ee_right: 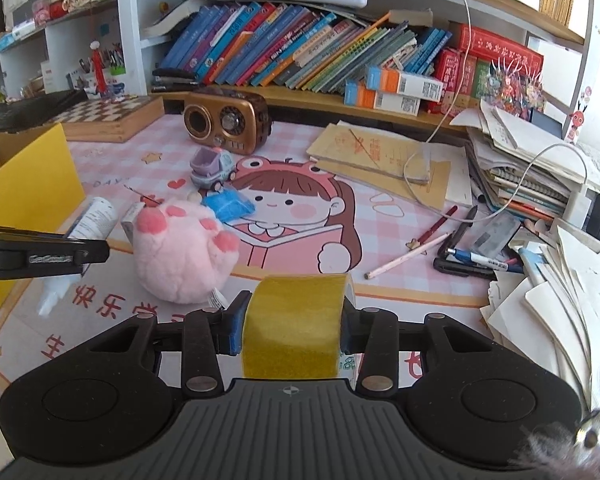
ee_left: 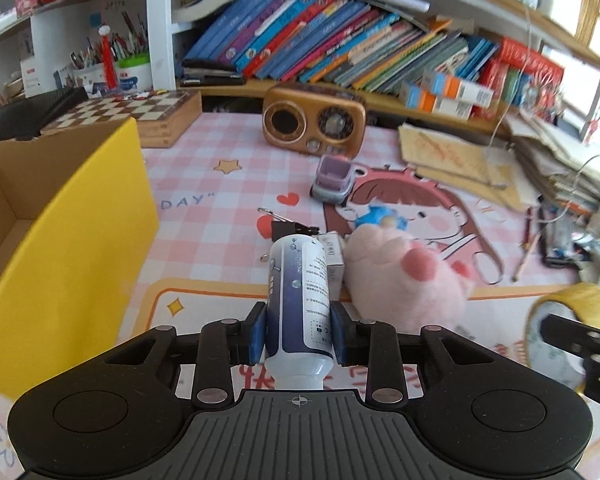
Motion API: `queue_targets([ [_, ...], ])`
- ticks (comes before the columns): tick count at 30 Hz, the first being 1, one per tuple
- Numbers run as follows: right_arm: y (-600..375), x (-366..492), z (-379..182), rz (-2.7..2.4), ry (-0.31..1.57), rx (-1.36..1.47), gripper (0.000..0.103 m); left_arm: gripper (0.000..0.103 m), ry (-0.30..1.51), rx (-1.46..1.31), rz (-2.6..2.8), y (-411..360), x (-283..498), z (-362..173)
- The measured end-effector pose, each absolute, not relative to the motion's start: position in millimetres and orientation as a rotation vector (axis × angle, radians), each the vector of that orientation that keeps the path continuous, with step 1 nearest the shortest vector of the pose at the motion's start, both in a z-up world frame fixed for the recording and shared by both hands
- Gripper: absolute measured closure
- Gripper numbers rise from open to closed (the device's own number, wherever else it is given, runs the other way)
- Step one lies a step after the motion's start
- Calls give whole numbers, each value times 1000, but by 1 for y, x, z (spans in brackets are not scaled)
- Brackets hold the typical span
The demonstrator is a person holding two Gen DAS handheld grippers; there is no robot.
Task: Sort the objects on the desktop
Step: 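Lift and carry the bottle and tape roll toward the yellow box with both tools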
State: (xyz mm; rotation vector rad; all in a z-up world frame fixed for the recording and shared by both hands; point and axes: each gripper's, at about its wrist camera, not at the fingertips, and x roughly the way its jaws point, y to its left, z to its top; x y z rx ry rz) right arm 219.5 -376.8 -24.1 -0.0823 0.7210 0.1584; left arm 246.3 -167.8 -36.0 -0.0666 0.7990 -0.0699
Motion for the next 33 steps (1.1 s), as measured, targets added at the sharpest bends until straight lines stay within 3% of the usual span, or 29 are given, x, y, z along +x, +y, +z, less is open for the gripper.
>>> queue_targets([
  [14,-348,170,-2,215,678,-75,64,72,724,-165,-101,-136,167,-5],
  [33,-275,96,10,235,683,-85,64,72,701,-232,-149,-70,88,-3],
])
